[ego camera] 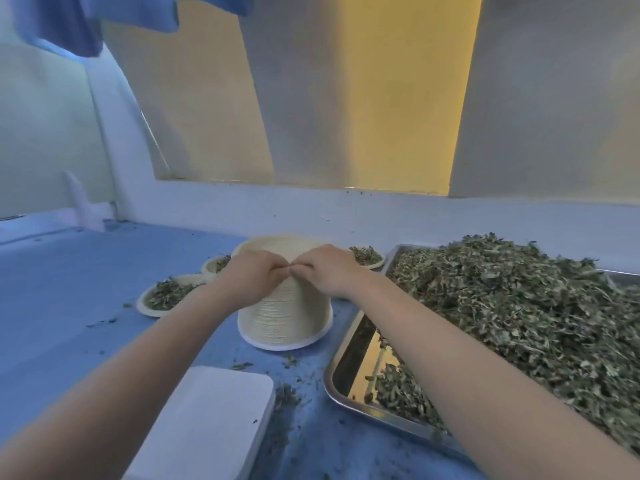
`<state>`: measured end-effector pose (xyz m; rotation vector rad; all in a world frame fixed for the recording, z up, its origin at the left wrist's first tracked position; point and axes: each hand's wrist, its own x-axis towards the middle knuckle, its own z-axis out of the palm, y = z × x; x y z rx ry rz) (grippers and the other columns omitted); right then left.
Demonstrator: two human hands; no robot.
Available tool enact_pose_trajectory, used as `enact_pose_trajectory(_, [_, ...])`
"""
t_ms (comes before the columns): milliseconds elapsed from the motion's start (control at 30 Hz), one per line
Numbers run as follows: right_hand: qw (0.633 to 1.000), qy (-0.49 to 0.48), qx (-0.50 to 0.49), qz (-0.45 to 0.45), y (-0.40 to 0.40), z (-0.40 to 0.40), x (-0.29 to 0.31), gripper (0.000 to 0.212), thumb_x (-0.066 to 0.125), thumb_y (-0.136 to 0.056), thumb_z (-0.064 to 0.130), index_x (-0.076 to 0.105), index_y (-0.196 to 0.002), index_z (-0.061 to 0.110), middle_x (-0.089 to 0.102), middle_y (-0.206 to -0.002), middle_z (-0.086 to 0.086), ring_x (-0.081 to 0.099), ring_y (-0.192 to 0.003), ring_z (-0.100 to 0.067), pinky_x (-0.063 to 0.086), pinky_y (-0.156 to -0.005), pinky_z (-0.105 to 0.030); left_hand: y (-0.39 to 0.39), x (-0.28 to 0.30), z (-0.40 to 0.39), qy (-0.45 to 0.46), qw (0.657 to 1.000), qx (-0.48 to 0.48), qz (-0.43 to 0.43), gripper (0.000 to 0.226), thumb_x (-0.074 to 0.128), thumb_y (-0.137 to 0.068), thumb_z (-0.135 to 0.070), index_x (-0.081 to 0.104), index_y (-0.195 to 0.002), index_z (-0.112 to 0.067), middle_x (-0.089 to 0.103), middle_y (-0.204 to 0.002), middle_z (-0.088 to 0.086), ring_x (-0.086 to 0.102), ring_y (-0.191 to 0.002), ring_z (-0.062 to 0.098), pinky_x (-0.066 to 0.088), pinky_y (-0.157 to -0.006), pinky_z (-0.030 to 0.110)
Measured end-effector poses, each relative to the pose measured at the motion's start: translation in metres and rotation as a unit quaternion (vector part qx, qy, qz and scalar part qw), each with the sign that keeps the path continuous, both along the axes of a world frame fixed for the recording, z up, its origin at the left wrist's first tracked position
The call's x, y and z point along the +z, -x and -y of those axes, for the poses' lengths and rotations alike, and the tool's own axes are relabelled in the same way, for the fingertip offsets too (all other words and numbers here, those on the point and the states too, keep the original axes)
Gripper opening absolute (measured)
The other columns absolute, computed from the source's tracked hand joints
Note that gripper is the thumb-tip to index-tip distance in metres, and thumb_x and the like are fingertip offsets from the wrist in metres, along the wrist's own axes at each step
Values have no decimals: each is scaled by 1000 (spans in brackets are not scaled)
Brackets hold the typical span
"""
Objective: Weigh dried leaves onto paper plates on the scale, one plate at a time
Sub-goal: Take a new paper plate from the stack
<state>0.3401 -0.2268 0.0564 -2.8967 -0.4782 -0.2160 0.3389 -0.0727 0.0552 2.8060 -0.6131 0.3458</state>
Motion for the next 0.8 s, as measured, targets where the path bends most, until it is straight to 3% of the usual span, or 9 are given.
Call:
enact_pose_trajectory(133, [1000, 4, 5, 10, -2, 5, 7, 34, 35, -101, 41, 64, -116, 32, 63, -118, 6, 50, -113, -19, 24, -84, -36, -3, 13, -1, -8, 1000, -5, -27, 29, 45, -97, -30, 69, -103, -14, 68, -96, 10, 51, -81, 16, 35, -63, 25])
enact_pose_trajectory(233, [999, -27, 10, 32, -2, 5, 16, 33, 37, -101, 40, 65, -114, 31, 64, -116, 4, 51, -111, -20, 32, -91, -36, -3, 24, 1, 2, 1000, -10, -11, 30, 46, -95, -38, 64, -88, -16, 63, -83, 12, 48, -77, 18, 33, -59, 23])
enact_pose_trajectory(300, [997, -58, 15, 49, 0, 6, 23, 31, 40, -100, 37, 68, -110, 27, 66, -113, 1, 53, -109, -21, 37, -97, -40, 0, 32, 0, 19, 1000, -13, 16, 30, 46, -96, -40, 69, -96, -21, 67, -86, 9, 51, -79, 18, 36, -62, 24])
enact_pose_trajectory(433, [988, -117, 32, 92, 14, 8, 34, 32, 48, -97, 40, 72, -96, 18, 69, -97, -6, 58, -95, -22, 42, -85, -34, 17, 46, -4, 33, 997, -8, 74, 29, 46, -97, -41, 70, -107, -28, 69, -87, 3, 51, -69, 13, 47, -75, 34])
enact_pose_trajectory(500, [985, -114, 48, 119, 29, 7, 35, 33, 48, -96, 42, 72, -94, 20, 70, -95, -3, 58, -93, -20, 41, -85, -35, 35, 48, -11, 50, 995, -12, 87, 25, 49, -96, -39, 70, -107, -31, 69, -86, -1, 49, -65, 9, 48, -74, 33])
enact_pose_trajectory(567, [981, -109, 70, 146, 51, 2, 32, 28, 48, -95, 42, 72, -93, 29, 71, -96, 5, 57, -94, -16, 40, -86, -36, 59, 45, -22, 58, 993, -18, 102, 22, 52, -95, -36, 72, -104, -32, 70, -85, -1, 53, -72, 13, 47, -75, 33])
enact_pose_trajectory(700, [975, -85, 109, 173, 100, -19, 15, 26, 48, -95, 45, 72, -100, 38, 70, -101, 12, 53, -99, -13, 32, -82, -33, 111, 24, -51, 49, 992, -19, 113, 19, 55, -93, -32, 74, -93, -30, 58, -58, -1, 46, -55, 3, 41, -64, 32])
enact_pose_trajectory(800, [974, -74, 135, 166, 131, -38, -9, 27, 48, -94, 45, 72, -101, 34, 70, -101, 11, 51, -98, -13, 29, -81, -32, 144, -2, -71, 60, 993, -3, 97, 18, 57, -93, -33, 74, -91, -30, 58, -59, 1, 44, -52, 2, 40, -59, 32])
